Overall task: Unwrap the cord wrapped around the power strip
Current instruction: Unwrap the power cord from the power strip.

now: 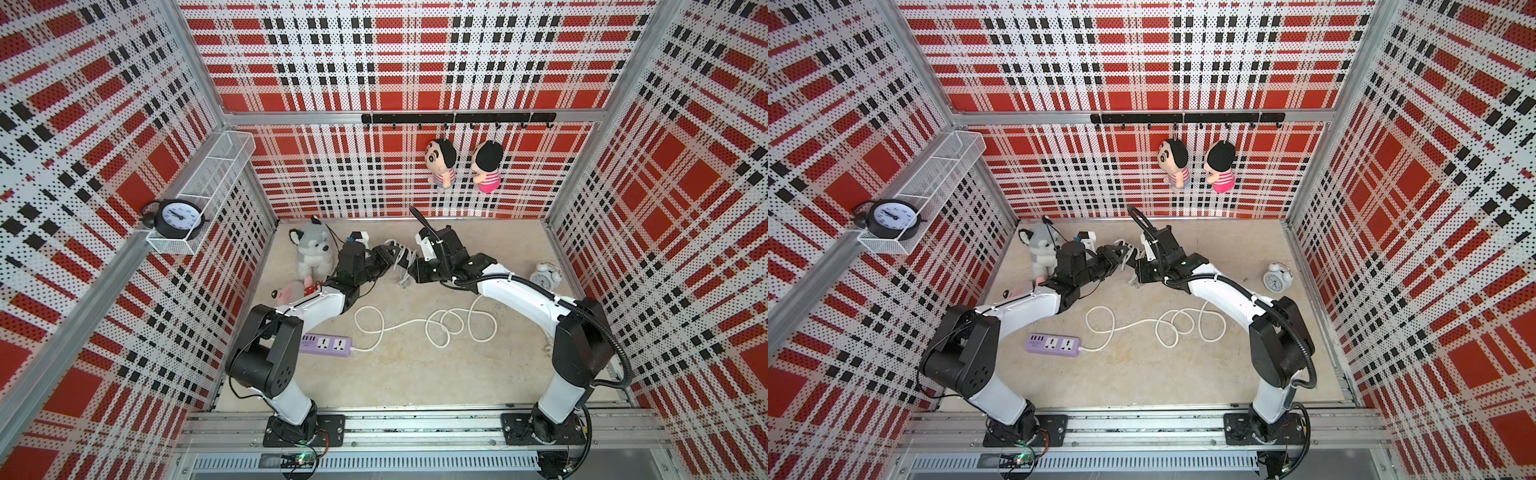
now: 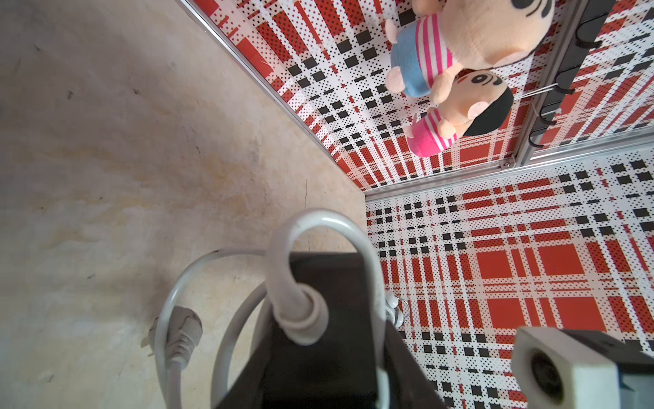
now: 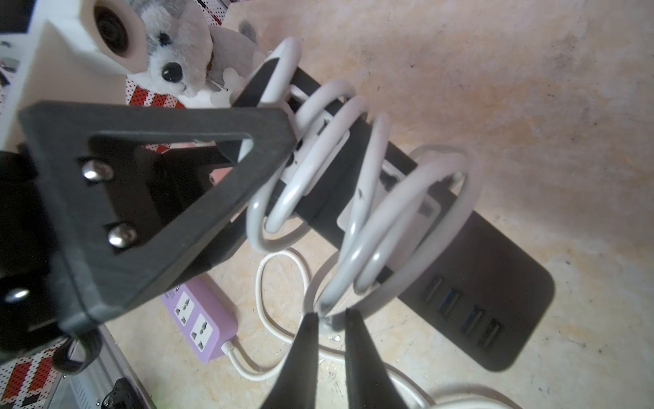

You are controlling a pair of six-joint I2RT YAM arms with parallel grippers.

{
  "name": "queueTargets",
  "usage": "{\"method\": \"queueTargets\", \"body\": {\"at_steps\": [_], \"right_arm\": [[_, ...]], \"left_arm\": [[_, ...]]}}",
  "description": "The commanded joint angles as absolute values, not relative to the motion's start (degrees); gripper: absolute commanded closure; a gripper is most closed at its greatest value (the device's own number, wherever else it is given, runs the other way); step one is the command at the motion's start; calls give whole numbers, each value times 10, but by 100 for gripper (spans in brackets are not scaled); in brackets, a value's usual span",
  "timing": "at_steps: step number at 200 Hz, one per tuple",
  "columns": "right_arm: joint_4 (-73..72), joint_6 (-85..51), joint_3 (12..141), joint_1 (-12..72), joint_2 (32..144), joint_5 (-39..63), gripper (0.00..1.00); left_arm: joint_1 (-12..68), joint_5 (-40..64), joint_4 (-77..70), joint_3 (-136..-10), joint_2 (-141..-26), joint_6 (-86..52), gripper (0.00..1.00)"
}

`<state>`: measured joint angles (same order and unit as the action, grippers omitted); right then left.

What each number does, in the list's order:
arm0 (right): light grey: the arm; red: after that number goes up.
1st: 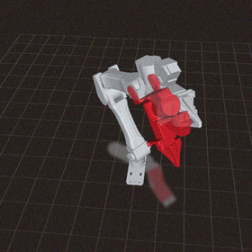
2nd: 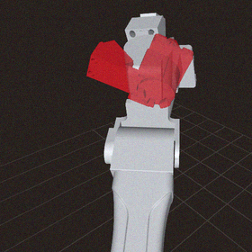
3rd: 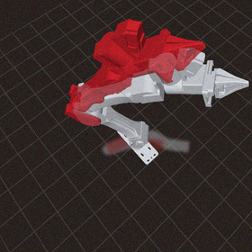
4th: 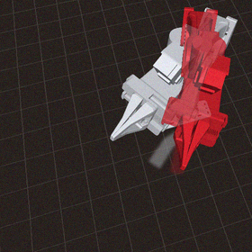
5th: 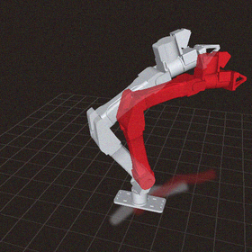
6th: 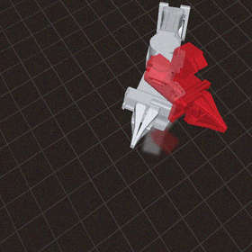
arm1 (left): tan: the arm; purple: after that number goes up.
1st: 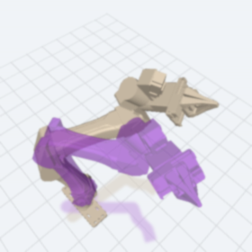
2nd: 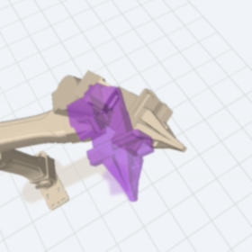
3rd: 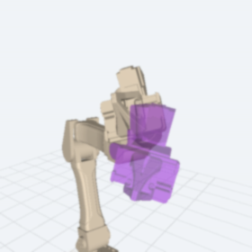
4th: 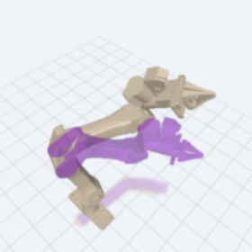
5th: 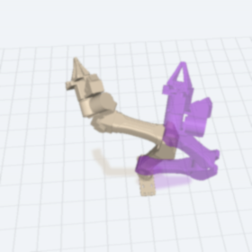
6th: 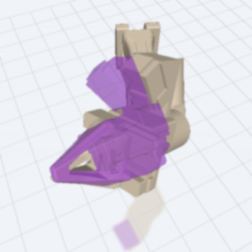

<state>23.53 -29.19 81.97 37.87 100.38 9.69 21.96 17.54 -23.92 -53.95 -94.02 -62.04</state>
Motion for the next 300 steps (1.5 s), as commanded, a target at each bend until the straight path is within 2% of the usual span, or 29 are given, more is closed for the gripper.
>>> {"method": "queueTargets", "body": {"at_steps": [1, 20, 50, 68, 83, 121, 135, 171, 203, 233, 241, 257, 275, 300], "right_arm": [[271, -280, 833, 382, 1011, 79, 83], [286, -276, 826, 382, 1006, 75, 88], [284, -275, 801, 382, 980, 83, 88], [227, -285, 763, 375, 947, 127, 84], [152, -303, 716, 365, 919, 166, 76], [79, -292, 669, 363, 893, 195, 65], [42, -293, 656, 363, 882, 194, 64], [-5, -289, 649, 367, 873, 164, 68], [-54, -290, 634, 381, 866, 128, 81], [-68, -283, 637, 386, 863, 126, 82], [-71, -280, 637, 387, 864, 129, 80], [-83, -275, 630, 390, 864, 128, 66], [-97, -277, 622, 394, 863, 131, 56], [-103, -283, 614, 405, 866, 124, 55]], "left_arm": [[222, 177, -268, -568, -912, -609, 100], [217, 181, -269, -567, -913, -612, 100], [199, 196, -321, -538, -908, -656, 100], [185, 207, -373, -514, -908, -702, 100], [176, 211, -414, -497, -907, -742, 100], [165, 225, -451, -504, -907, -814, 100], [164, 220, -450, -508, -899, -829, 100], [170, 183, -429, -505, -860, -849, 100], [184, 162, -407, -514, -837, -849, 100], [195, 145, -396, -516, -828, -861, 100], [200, 143, -396, -521, -826, -861, 100], [205, 142, -395, -531, -823, -862, 100], [205, 138, -396, -533, -818, -865, 100], [204, 132, -396, -532, -811, -872, 100]]}}
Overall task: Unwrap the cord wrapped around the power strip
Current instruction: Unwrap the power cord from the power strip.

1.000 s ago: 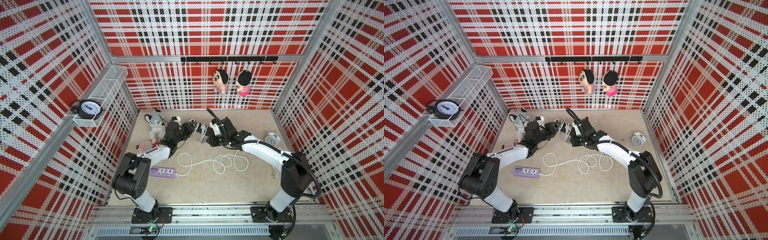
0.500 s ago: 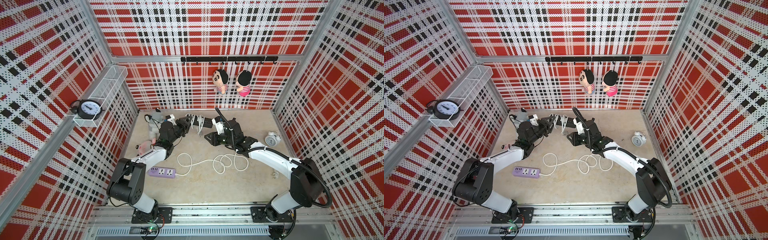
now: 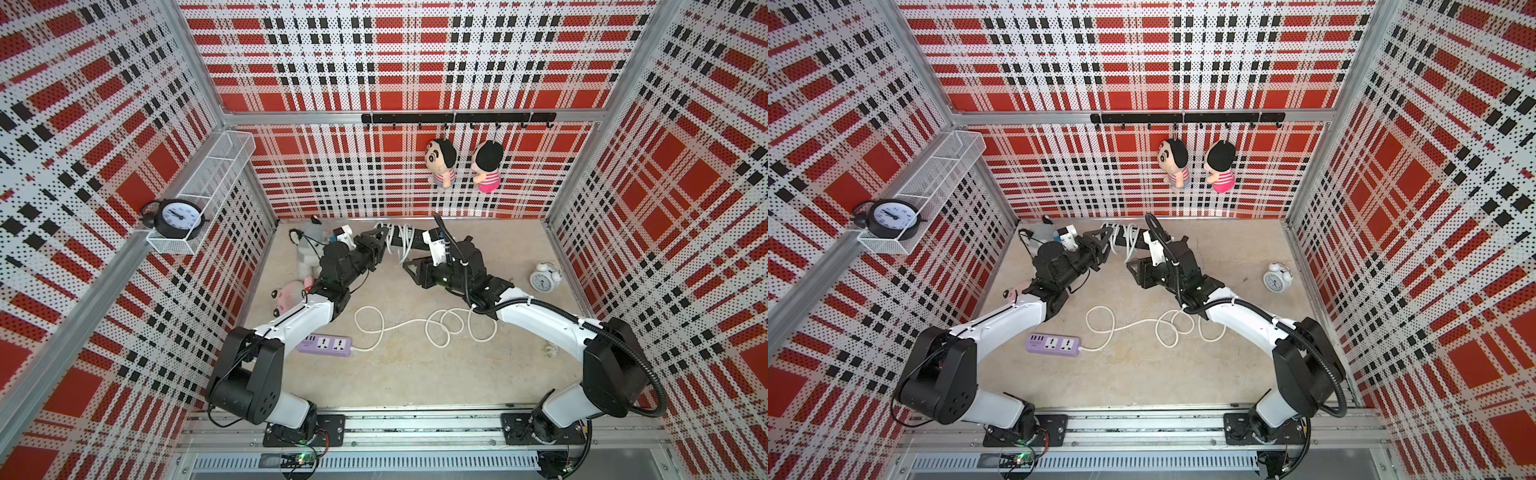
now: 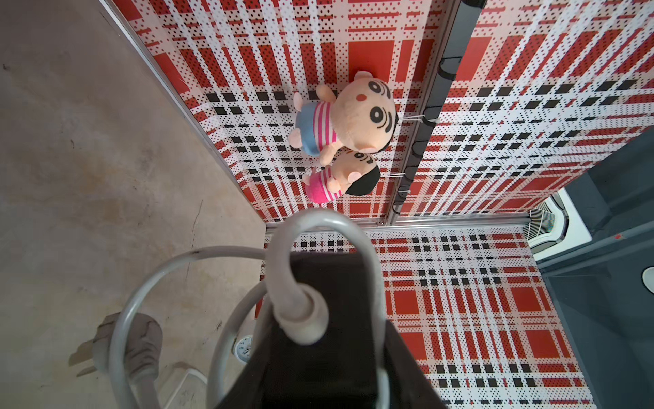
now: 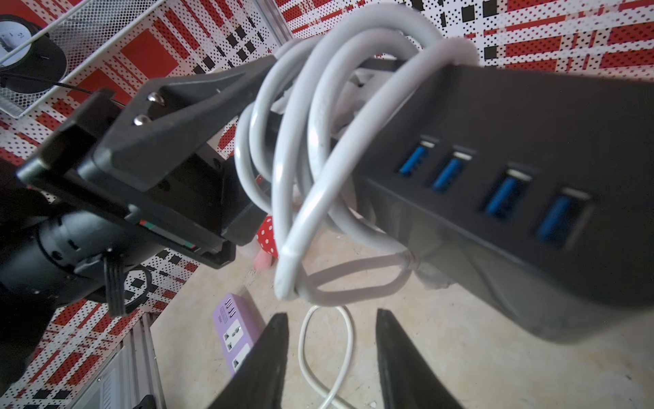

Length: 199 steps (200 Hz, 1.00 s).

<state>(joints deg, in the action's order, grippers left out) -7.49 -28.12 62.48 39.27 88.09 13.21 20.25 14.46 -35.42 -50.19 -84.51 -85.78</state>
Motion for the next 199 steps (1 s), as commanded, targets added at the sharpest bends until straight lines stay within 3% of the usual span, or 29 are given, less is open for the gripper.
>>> {"method": "queueTargets", "body": {"at_steps": [1, 18, 43, 81, 109, 159, 199], "right_arm": [[-104, -284, 613, 406, 867, 123, 55], [-116, -289, 607, 412, 871, 113, 56], [-125, -282, 616, 414, 877, 96, 72], [-108, -279, 647, 414, 877, 99, 81], [-52, -309, 665, 414, 858, 95, 80], [-25, -383, 693, 413, 853, 96, 57], [-6, -381, 730, 413, 869, 97, 61]], "left_arm": [[204, 132, -397, -532, -811, -873, 100], [206, 133, -401, -535, -808, -875, 100], [208, 140, -404, -535, -804, -879, 100], [206, 134, -405, -523, -794, -875, 100], [206, 116, -399, -514, -785, -867, 100], [218, 92, -368, -522, -782, -836, 100], [223, 90, -361, -522, -784, -824, 100]]}}
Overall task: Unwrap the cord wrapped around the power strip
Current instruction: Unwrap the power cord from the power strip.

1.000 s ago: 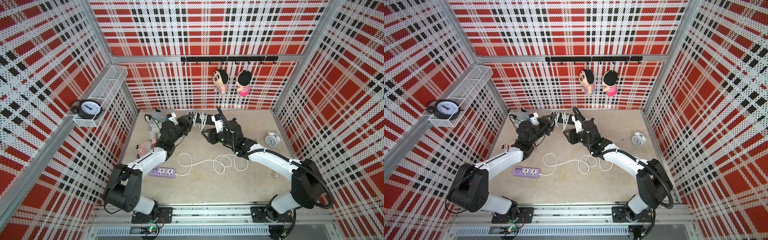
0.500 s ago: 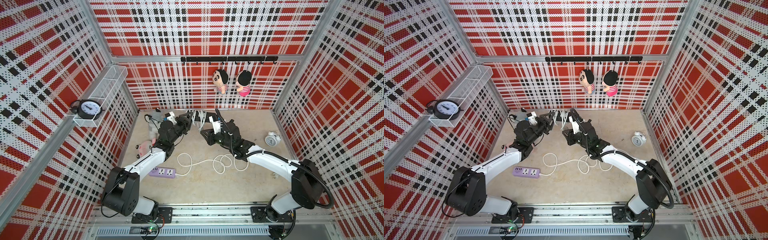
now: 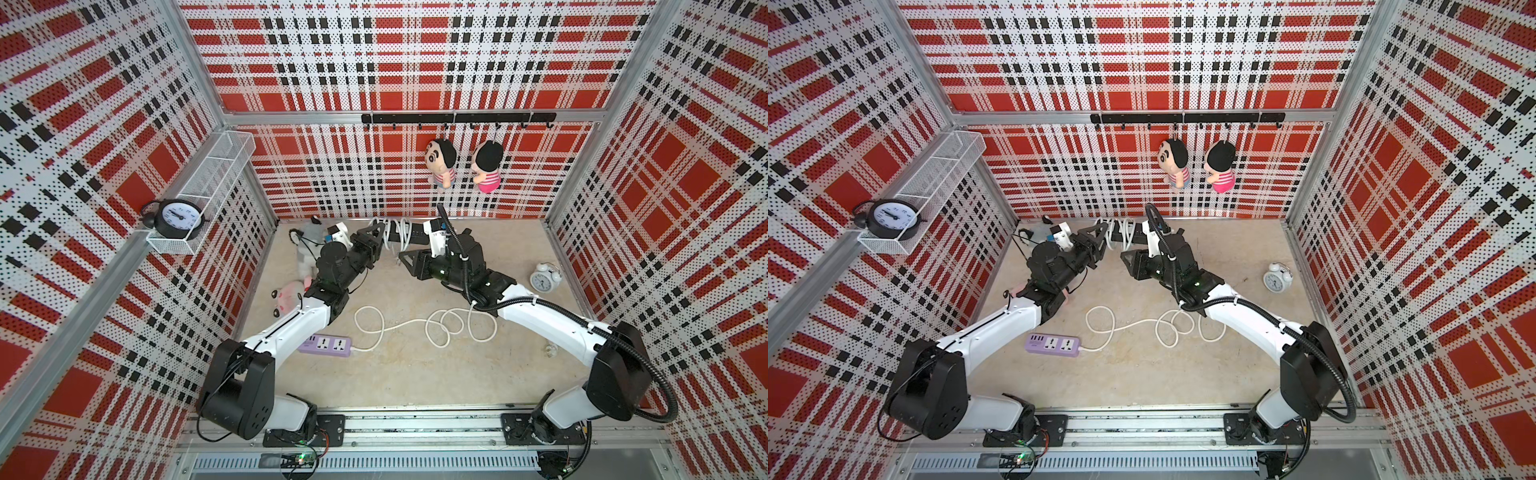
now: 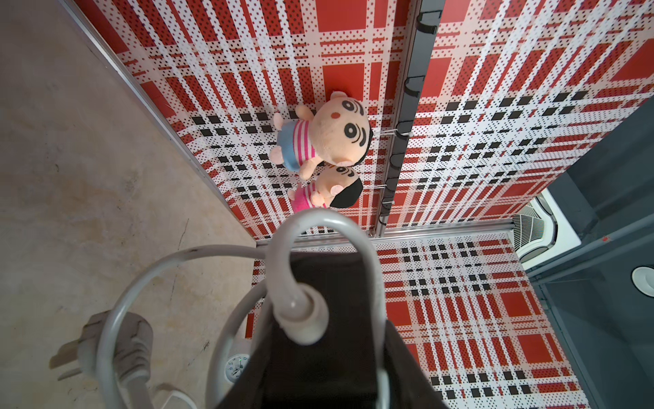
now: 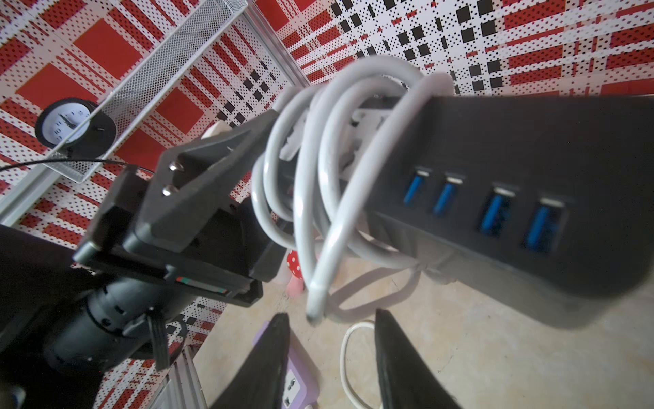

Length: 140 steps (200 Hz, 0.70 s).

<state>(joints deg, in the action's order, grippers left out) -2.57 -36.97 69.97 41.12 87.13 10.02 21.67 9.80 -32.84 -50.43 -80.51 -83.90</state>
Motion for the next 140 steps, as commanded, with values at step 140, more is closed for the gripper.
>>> {"method": "queueTargets", "body": {"at_steps": [140], "right_arm": [[56, -389, 769, 403, 897, 116, 81]], "left_arm": [[229, 86, -343, -530, -791, -800, 100]]}}
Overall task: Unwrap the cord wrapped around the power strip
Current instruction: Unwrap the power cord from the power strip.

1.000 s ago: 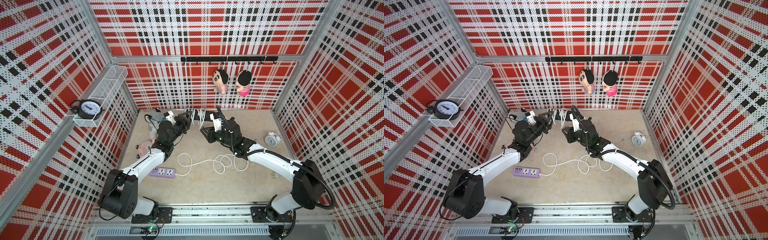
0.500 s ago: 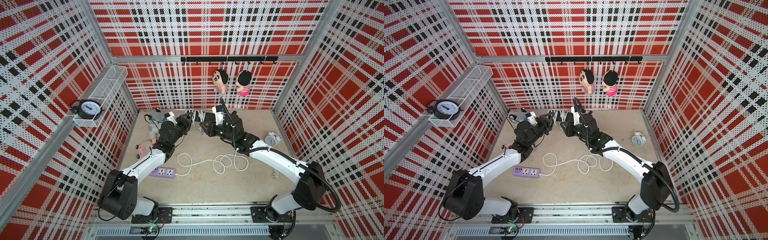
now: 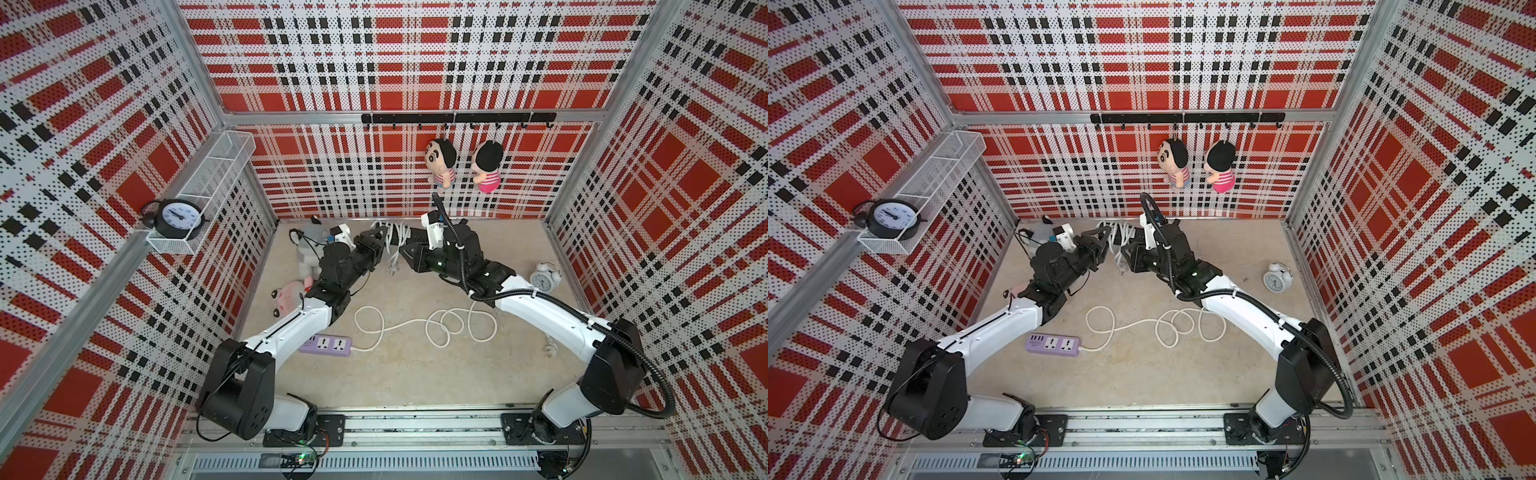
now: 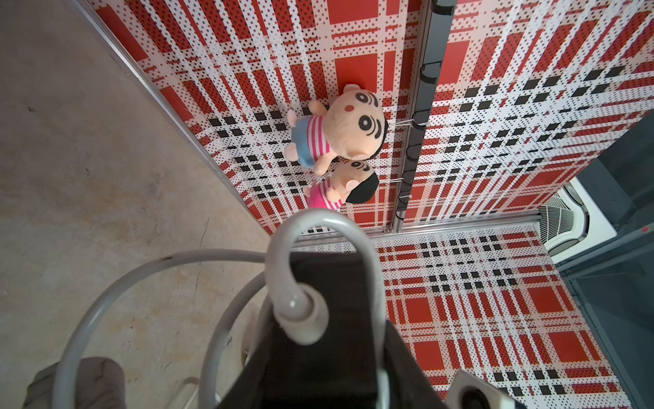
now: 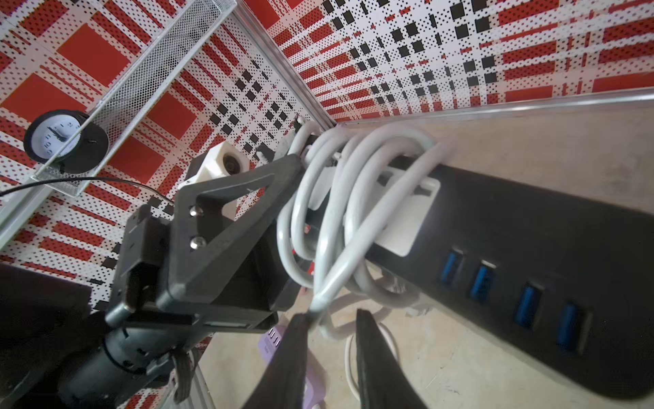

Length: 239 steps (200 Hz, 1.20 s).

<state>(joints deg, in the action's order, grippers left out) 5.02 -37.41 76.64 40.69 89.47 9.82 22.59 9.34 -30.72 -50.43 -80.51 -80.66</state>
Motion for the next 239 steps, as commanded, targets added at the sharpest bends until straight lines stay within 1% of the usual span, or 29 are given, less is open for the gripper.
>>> {"method": "queueTargets", "body": {"at_steps": [1, 22, 40, 70, 79, 163, 214, 239], "right_arm": [[56, -390, 769, 403, 897, 117, 81], [44, -410, 752, 403, 889, 140, 81], [33, -424, 740, 403, 885, 152, 79], [30, -430, 737, 403, 893, 166, 67], [29, -430, 739, 403, 897, 170, 65], [5, -434, 746, 406, 904, 187, 66], [8, -426, 772, 406, 927, 172, 65], [28, -420, 781, 406, 932, 143, 64]], "left_arm": [[229, 86, -343, -530, -791, -800, 100], [229, 84, -339, -530, -792, -799, 100], [229, 84, -339, -533, -793, -798, 100], [229, 86, -339, -536, -795, -799, 100], [230, 85, -339, -538, -796, -798, 100], [234, 80, -336, -538, -794, -796, 100], [240, 76, -335, -537, -790, -797, 100], [245, 75, -335, -534, -785, -796, 100]]}}
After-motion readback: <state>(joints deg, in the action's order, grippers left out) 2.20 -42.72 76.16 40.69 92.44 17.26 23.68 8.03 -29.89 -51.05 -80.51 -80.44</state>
